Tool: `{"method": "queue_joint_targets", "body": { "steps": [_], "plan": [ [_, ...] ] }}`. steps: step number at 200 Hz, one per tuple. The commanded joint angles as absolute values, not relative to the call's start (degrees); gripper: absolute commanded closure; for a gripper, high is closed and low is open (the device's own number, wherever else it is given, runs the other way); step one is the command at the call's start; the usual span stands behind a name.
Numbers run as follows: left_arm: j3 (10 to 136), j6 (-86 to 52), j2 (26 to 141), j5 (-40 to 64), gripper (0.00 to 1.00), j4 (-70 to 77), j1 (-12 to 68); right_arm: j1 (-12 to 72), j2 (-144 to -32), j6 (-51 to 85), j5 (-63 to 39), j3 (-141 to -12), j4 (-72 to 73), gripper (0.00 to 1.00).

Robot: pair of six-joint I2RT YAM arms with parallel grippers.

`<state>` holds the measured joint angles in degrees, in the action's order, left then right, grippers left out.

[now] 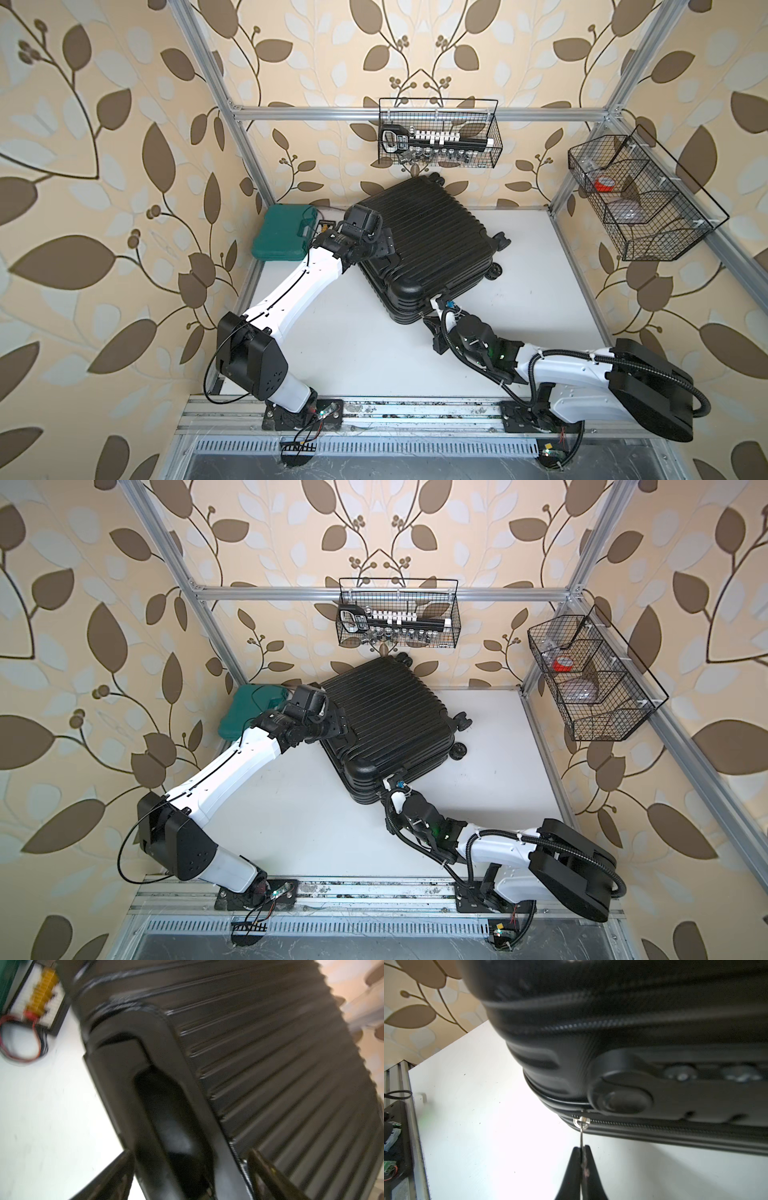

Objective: Close the suitcase zippers
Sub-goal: Adjust the suitcase at the center of the board.

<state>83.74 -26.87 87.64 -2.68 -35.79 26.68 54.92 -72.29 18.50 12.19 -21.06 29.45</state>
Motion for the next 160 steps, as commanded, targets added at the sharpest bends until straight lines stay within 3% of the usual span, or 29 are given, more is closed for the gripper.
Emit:
{"method": "queue_joint_targets", "body": {
  "steps": [1,28,58,109,138,160],
  "plan": [
    [88.41,-0.57,88.71,0.58,0.12,-36.83,26.76,53.07,-69.13,20.13,12.05,-19.33,27.78,1.0],
    [90.67,15.71,91.12,4.29,0.18,-38.57,24.45,51.71,-65.25,19.87,12.32,-17.68,25.37,1.0],
    [95.93,23.23,96.14,9.38,0.27,-42.05,21.39,51.17,-63.19,19.78,12.38,-16.36,24.62,1.0],
    [109.15,26.99,107.1,12.64,0.7,-54.25,16.92,50.79,-63.11,19.98,12.68,-16.26,24.01,1.0],
    [109.75,27.83,107.34,12.86,0.71,-57.92,16.44,49.55,-64.19,19.91,11.48,-16.57,24.07,1.0],
    [106.5,27.65,104.89,12.45,0.66,-58.39,16.44,47.9,-65.16,20.14,9.95,-17.01,24.43,1.0]
  ]
}}
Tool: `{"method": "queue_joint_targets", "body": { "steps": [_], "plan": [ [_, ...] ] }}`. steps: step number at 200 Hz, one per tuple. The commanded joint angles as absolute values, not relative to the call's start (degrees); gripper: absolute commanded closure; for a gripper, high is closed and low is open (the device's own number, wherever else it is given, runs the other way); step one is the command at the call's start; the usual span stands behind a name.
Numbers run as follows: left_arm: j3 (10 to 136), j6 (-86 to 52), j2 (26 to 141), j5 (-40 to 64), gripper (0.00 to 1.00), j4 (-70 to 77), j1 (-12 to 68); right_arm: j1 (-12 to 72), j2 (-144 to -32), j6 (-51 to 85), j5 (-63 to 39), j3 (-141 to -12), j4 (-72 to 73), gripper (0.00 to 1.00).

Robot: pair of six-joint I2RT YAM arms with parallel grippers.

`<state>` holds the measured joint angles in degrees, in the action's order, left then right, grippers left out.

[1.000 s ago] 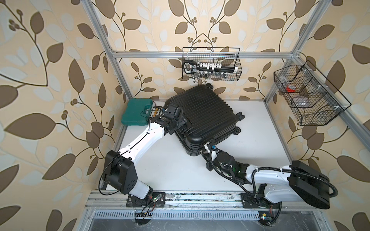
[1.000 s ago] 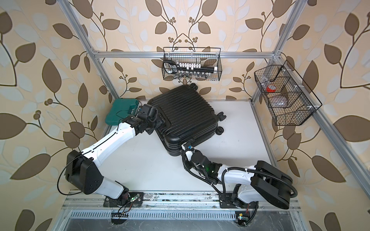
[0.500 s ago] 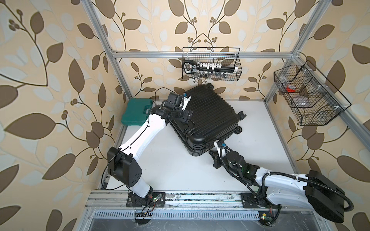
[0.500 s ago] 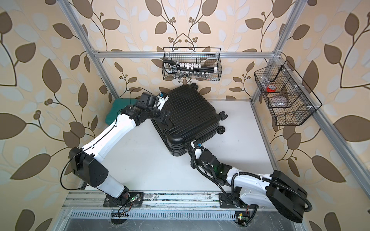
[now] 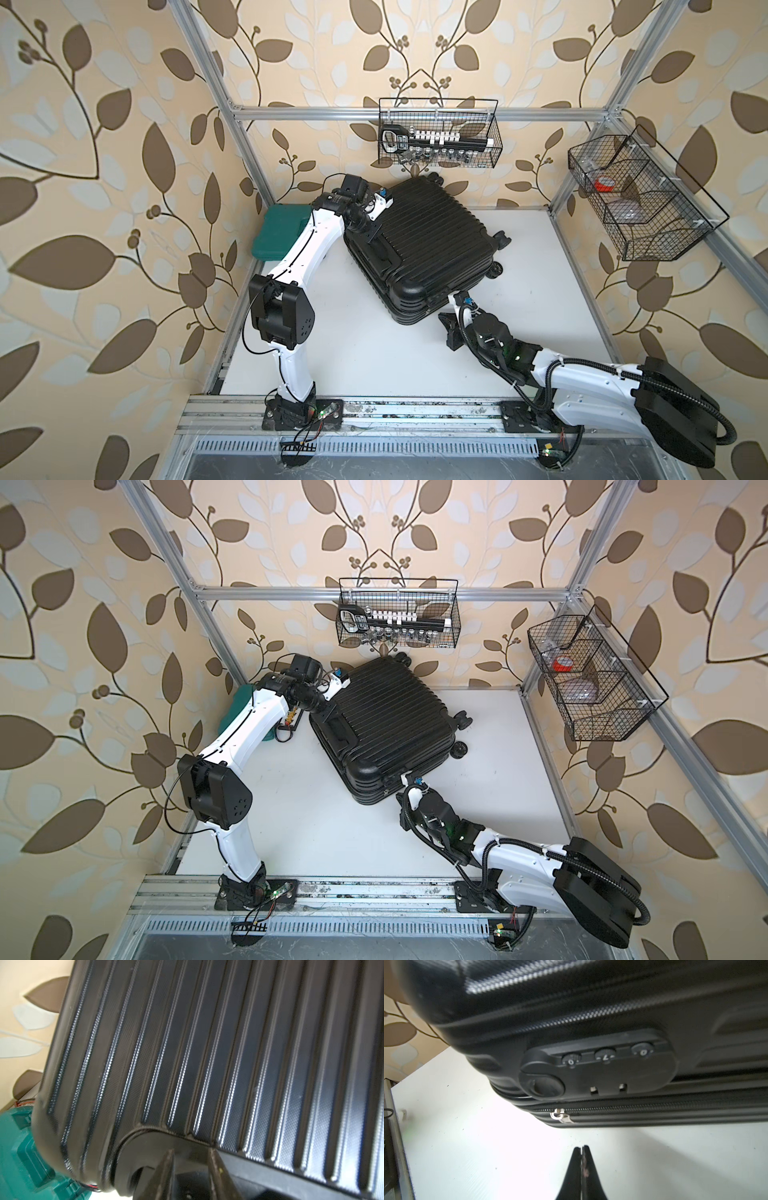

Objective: Close the suitcase zippers
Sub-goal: Adjust the suitcase at the center of the board.

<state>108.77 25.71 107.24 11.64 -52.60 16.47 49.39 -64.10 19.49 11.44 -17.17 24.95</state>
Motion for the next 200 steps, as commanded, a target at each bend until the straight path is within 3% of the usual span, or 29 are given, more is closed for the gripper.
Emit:
{"method": "queue_joint_targets", "body": {
  "steps": [1,93,200],
  "plan": [
    [106.25,27.62,104.78,12.38,0.66,-58.33,16.44,47.81,-65.19,20.18,9.85,-17.03,24.48,1.0],
    [99.22,28.19,101.16,16.73,0.62,-61.62,16.94,39.1,-68.73,18.05,3.6,-21.78,22.93,1.0],
    [97.61,28.74,100.76,22.76,0.62,-71.48,24.96,26.78,-64.38,17.92,-0.49,-23.3,16.2,1.0]
  ]
}}
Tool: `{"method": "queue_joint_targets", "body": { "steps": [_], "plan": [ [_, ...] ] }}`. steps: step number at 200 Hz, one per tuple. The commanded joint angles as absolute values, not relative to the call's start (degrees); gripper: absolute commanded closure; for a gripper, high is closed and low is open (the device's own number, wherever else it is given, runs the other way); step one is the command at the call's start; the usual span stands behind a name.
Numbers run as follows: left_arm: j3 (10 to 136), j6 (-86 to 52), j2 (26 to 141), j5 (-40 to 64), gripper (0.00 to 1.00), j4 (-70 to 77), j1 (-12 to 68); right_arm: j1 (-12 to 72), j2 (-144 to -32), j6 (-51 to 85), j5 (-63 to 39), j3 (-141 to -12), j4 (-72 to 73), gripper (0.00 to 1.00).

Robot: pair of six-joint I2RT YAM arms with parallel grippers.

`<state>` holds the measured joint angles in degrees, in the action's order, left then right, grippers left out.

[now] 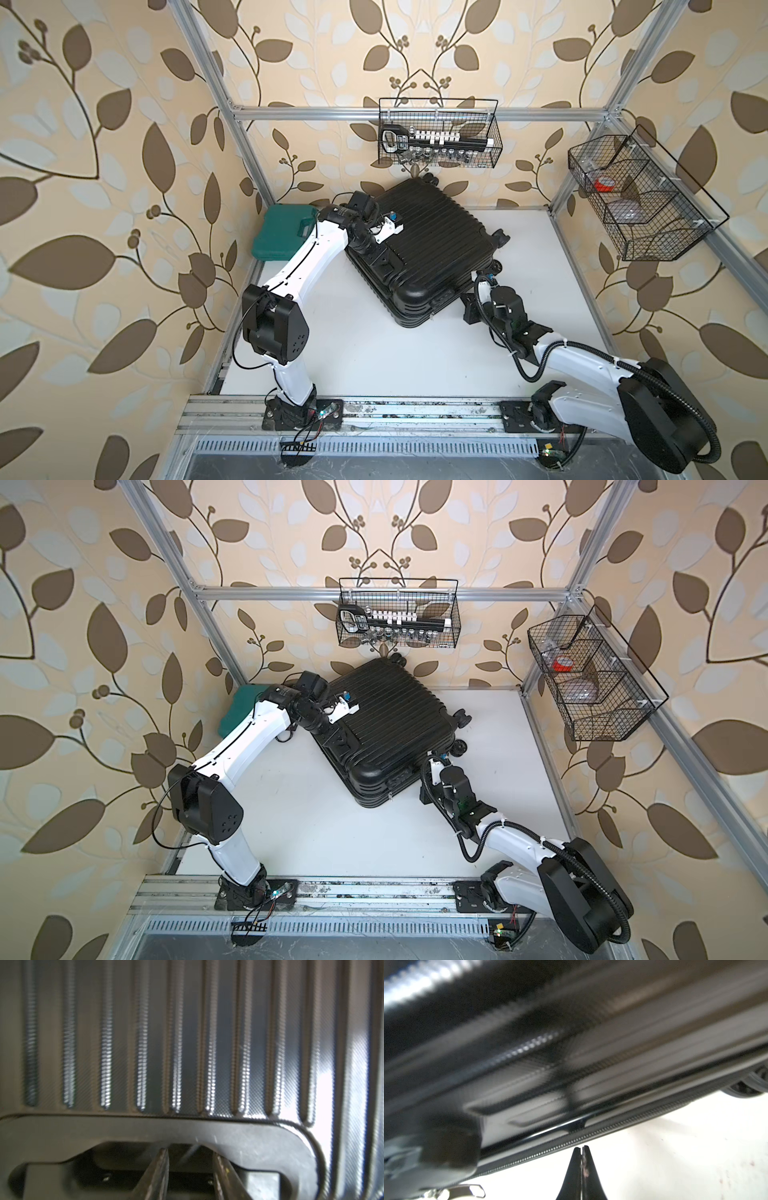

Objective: Close the suitcase zippers
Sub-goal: Adjust the suitcase at the center of the board.

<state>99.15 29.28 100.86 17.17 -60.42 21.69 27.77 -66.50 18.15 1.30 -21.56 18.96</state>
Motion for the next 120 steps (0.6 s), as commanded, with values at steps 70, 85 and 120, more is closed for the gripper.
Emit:
{"method": "queue_joint_targets", "body": {
  "steps": [70,85,120],
  "plan": [
    [99.8,25.25,100.12,23.27,0.62,-68.32,26.81,29.39,-54.41,18.73,-9.16,-10.68,26.8,0.66],
    [100.18,24.78,100.24,22.43,0.62,-67.73,26.81,31.82,-54.13,17.07,-9.2,-8.93,29.68,0.64],
    [100.36,23.95,100.37,20.07,0.62,-66.39,26.81,35.49,-55.77,15.86,-7.98,-6.98,33.25,0.61]
  ]
}}
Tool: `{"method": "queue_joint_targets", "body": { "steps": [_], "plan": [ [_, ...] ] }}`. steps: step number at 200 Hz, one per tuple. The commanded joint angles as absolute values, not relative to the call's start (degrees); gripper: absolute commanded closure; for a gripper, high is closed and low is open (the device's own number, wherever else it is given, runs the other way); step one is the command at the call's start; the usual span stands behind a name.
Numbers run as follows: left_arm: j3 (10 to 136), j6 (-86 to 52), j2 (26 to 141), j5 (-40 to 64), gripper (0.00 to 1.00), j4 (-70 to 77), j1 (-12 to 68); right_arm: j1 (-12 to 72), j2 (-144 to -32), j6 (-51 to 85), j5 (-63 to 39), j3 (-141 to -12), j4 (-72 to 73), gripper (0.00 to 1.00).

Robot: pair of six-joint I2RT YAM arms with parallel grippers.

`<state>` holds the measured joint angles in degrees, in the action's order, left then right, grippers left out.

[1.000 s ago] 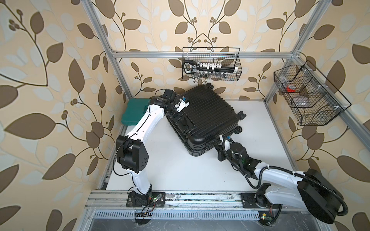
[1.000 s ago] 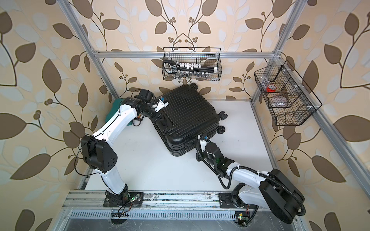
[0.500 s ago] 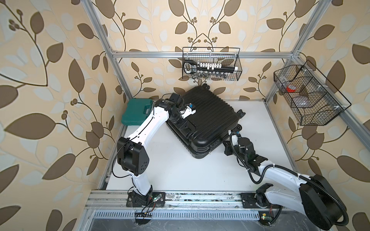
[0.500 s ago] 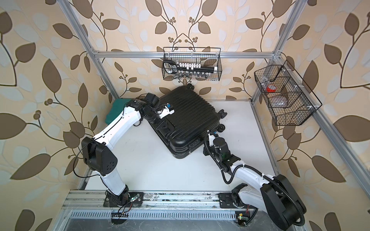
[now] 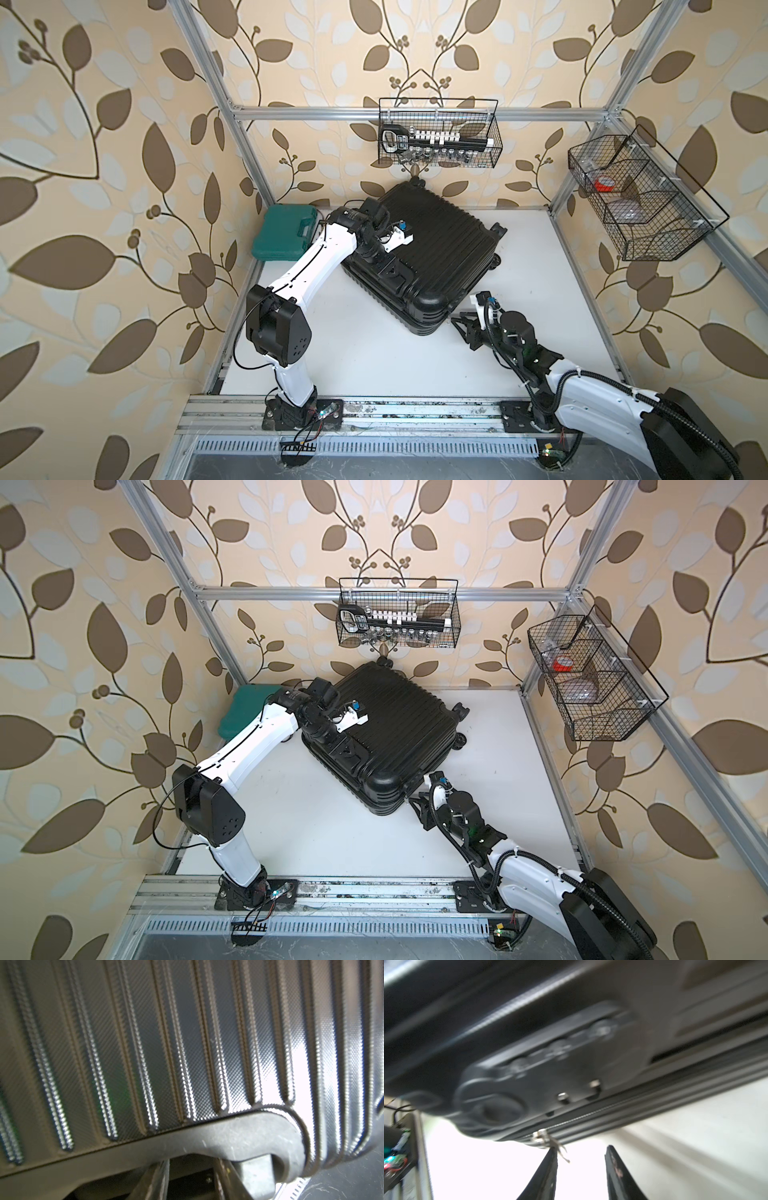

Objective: Close the suitcase zippers
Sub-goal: Adjust the suitcase at the center of the board, then zip the zipper on the suitcase.

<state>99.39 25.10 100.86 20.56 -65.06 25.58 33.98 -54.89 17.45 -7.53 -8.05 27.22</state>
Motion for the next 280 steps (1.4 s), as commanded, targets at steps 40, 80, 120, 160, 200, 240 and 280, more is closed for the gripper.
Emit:
{"method": "queue_joint_targets", "body": {
  "steps": [40,80,120,160,200,240,280],
  "plan": [
    [100.28,23.62,99.94,20.01,0.61,-65.45,26.81,36.49,-61.7,14.21,-8.75,-5.09,41.43,0.61],
    [99.98,23.53,99.78,20.05,0.61,-65.57,26.81,36.65,-66.3,12.62,-9.17,-5.64,45.65,0.62],
    [99.53,23.48,99.65,20.3,0.61,-65.47,26.81,36.65,-69.74,10.39,-9.25,-6.58,47.96,0.72],
    [99.49,23.41,99.1,20.81,0.61,-65.39,26.81,36.69,-72.66,9.51,-10.19,-7.43,50.29,0.8],
    [98.49,23.54,98.37,21.85,0.61,-64.95,26.79,36.66,-73.64,9.23,-11.57,-8.08,51.28,0.82],
    [98.21,23.35,98.26,22.67,0.61,-64.78,26.81,36.69,-73.33,8.7,-11.55,-8.09,51.08,0.96],
    [97.52,24.78,95.65,20.18,0.51,-62.29,26.78,36.68,-71.12,9.83,-7.18,-6.97,48.81,1.0]
  ]
}}
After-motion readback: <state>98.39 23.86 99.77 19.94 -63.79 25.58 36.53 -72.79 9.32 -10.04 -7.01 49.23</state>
